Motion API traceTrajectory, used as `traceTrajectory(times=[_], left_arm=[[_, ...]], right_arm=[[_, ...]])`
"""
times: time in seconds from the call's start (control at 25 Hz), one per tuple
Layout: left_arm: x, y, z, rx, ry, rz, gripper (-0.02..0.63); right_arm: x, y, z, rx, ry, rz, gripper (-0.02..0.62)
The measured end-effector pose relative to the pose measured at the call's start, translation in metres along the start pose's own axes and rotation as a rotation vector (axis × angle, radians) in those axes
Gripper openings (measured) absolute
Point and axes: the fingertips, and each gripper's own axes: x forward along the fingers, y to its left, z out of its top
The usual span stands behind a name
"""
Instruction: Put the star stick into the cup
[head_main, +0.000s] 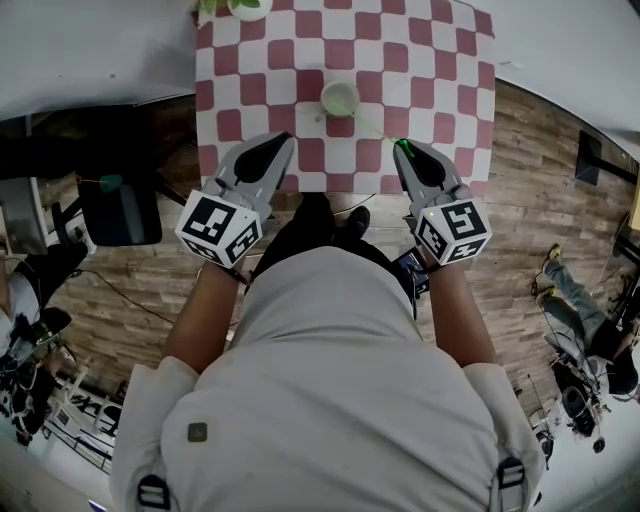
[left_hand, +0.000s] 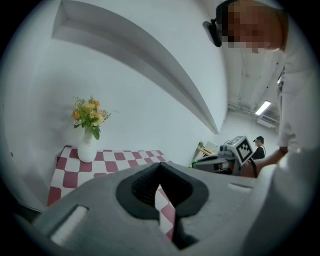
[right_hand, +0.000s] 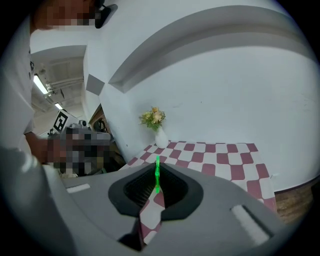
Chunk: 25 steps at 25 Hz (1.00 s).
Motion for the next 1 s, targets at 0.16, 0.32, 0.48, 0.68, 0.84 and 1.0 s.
traceTrajectory(times=[0.16,0.32,0.48,0.68,0.84,1.0], left_arm=[[0.003,0.008,-0.002,-0.018,0.002,0.0,0.003],[0.003,0.016,-0.005,-0.033,0.008,0.003,0.003],[0.002,0.02,-0.008,-0.045,0.009,0.001,0.003],[0.002,0.02,-0.009,-0.05,0.011,-0.003,0.003],[0.002,0.02,-0.009,-0.05,0.012,-0.003,0.003],[-0.001,0.012,-0.01,-0.042,0.009,-0.004,0.003]], right_arm=[[0.014,-0.001,-0.006,0.0,0.029,-0.004,0.032],[0.023,0.0,-0.011,0.001,0.048,-0.008,0.034],[0.029,0.001,-0.013,0.003,0.056,-0.017,0.043],[0.03,0.002,-0.013,0.006,0.058,-0.021,0.066],[0.028,0.003,-0.01,0.007,0.047,-0.024,0.069],[0.02,0.007,-0.007,0.006,0.025,-0.015,0.069]])
